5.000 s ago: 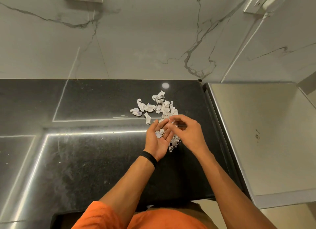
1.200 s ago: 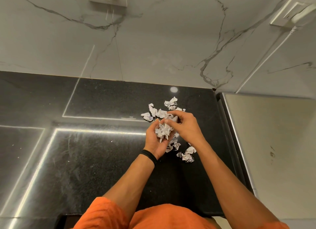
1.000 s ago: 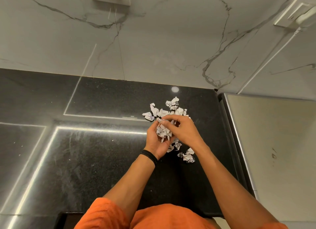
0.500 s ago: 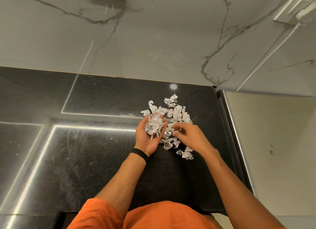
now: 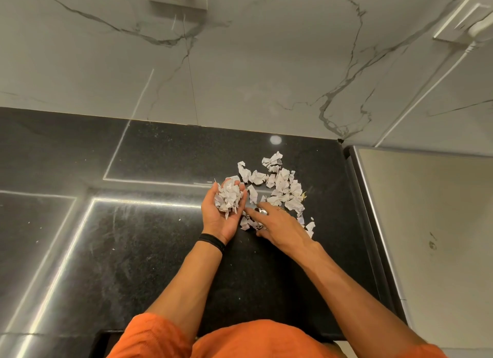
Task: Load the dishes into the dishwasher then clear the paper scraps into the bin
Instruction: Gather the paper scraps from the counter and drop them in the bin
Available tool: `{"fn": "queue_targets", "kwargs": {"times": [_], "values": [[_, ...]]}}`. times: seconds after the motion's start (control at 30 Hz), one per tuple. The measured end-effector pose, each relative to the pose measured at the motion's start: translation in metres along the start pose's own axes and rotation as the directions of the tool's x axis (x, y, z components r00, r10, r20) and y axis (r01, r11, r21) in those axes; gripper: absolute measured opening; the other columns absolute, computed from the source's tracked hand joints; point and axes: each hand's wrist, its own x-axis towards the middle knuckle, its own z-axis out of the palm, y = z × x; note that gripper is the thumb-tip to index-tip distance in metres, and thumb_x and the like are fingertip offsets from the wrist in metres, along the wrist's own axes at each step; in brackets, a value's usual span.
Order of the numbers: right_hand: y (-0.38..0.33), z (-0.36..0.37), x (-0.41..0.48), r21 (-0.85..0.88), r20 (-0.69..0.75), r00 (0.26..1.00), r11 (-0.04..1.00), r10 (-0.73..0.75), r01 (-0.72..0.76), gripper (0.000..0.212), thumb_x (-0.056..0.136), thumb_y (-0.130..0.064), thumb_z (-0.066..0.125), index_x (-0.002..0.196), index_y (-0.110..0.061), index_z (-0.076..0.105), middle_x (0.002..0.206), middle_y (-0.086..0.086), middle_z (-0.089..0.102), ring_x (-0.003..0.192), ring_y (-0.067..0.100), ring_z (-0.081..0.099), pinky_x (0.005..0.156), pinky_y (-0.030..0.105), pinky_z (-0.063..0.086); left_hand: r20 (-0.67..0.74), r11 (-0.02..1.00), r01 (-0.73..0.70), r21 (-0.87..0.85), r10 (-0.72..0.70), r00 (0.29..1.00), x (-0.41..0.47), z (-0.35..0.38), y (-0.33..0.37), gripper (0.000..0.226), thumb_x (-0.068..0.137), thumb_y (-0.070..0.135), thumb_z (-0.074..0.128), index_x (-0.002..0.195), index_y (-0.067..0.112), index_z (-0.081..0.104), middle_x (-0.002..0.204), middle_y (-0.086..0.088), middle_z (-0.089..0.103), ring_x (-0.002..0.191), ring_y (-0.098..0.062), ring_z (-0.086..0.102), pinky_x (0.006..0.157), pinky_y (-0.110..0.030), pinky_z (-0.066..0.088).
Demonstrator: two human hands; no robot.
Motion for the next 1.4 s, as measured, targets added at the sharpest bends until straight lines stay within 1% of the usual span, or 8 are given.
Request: {"fn": "queue_targets", "kwargs": {"times": [0.17, 0.47, 0.6, 0.7, 0.8, 1.0, 1.2, 1.4], "values": [[-0.004, -0.005, 0.011, -0.076, 0.044, 0.994, 0.991, -0.103, 0.106, 0.074, 0.096, -0.020, 0.066, 0.151, -0.045, 0.024, 0.154, 0.005, 0.031, 0.123, 0.031, 0.054, 0.089, 0.045, 0.056, 0.016, 0.999, -0.039, -0.035, 0.040, 0.999, 0.000, -0.001, 0.010, 0.042, 0.100, 0.032, 0.057, 0.131, 0.005, 0.062, 0.136, -0.020, 0.062, 0.119, -0.032, 0.066, 0.103, -0.041, 0.053], [-0.004, -0.008, 0.011, -0.183, 0.015, 0.968, 0.951, -0.251, 0.250, 0.037, 0.099, -0.024, 0.059, 0.136, -0.023, 0.056, 0.127, 0.006, 0.055, 0.105, 0.023, 0.059, 0.078, 0.034, 0.052, 0.013, 0.999, -0.052, -0.014, 0.053, 0.999, 0.003, 0.000, 0.008, 0.041, 0.100, 0.033, 0.056, 0.131, 0.006, 0.062, 0.134, -0.020, 0.064, 0.113, -0.032, 0.068, 0.100, -0.041, 0.054], [0.009, -0.003, 0.010, 0.099, -0.153, 0.987, 0.993, -0.051, 0.067, 0.025, 0.099, -0.020, 0.059, 0.120, -0.025, 0.071, 0.114, -0.002, 0.067, 0.105, 0.019, 0.063, 0.086, 0.037, 0.053, -0.006, 0.999, -0.049, 0.020, 0.049, 0.999, 0.005, 0.000, 0.003, 0.045, 0.100, 0.034, 0.055, 0.133, 0.004, 0.061, 0.138, -0.022, 0.061, 0.123, -0.032, 0.063, 0.101, -0.040, 0.052], [0.015, -0.008, 0.010, 0.513, -0.255, 0.942, 0.856, 0.216, -0.058, 0.024, 0.096, -0.019, 0.068, 0.117, -0.027, 0.075, 0.114, -0.008, 0.072, 0.106, 0.009, 0.065, 0.096, 0.037, 0.053, -0.031, 0.998, -0.034, 0.044, 0.036, 0.999, 0.007, 0.002, -0.002, 0.050, 0.099, 0.034, 0.056, 0.138, 0.002, 0.058, 0.141, -0.020, 0.058, 0.132, -0.032, 0.056, 0.105, -0.040, 0.050], [0.005, -0.026, 0.012, 0.685, -0.347, 0.888, 0.728, 0.302, 0.021, 0.024, 0.092, -0.020, 0.073, 0.113, -0.030, 0.077, 0.108, -0.015, 0.073, 0.100, 0.001, 0.066, 0.094, 0.030, 0.053, -0.029, 0.996, -0.013, 0.093, 0.015, 0.999, 0.007, 0.008, -0.012, 0.038, 0.101, 0.034, 0.052, 0.122, 0.007, 0.069, 0.130, -0.017, 0.066, 0.116, -0.028, 0.065, 0.102, -0.037, 0.047], [-0.027, -0.048, 0.021, 0.478, -0.406, 0.904, 0.874, 0.130, 0.089, 0.030, 0.092, -0.028, 0.072, 0.122, -0.034, 0.072, 0.120, -0.014, 0.072, 0.112, 0.007, 0.064, 0.097, 0.031, 0.051, 0.039, 0.996, 0.034, 0.085, -0.037, 0.999, 0.006, 0.019, -0.029, 0.036, 0.102, 0.037, 0.051, 0.119, 0.013, 0.070, 0.110, -0.008, 0.072, 0.099, -0.022, 0.070, 0.097, -0.035, 0.053], [-0.026, -0.051, 0.016, 0.516, -0.315, 0.934, 0.856, 0.171, 0.018, 0.053, 0.081, -0.039, 0.081, 0.131, -0.045, 0.064, 0.112, -0.011, 0.067, 0.105, 0.006, 0.049, 0.087, 0.025, 0.043, 0.078, 0.997, 0.076, 0.029, -0.078, 0.994, 0.006, 0.018, -0.027, 0.046, 0.099, 0.042, 0.051, 0.131, 0.012, 0.065, 0.130, -0.012, 0.067, 0.114, -0.028, 0.067, 0.102, -0.042, 0.052], [-0.009, -0.045, 0.003, 0.588, -0.340, 0.911, 0.809, 0.235, 0.011, 0.024, 0.087, -0.031, 0.077, 0.110, -0.034, 0.070, 0.108, -0.020, 0.067, 0.097, 0.003, 0.061, 0.089, 0.030, 0.052, 0.085, 0.998, 0.057, -0.032, -0.054, 0.995, 0.009, 0.015, -0.026, 0.050, 0.103, 0.042, 0.044, 0.133, 0.007, 0.062, 0.136, -0.016, 0.063, 0.125, -0.032, 0.060, 0.110, -0.048, 0.045]]}}
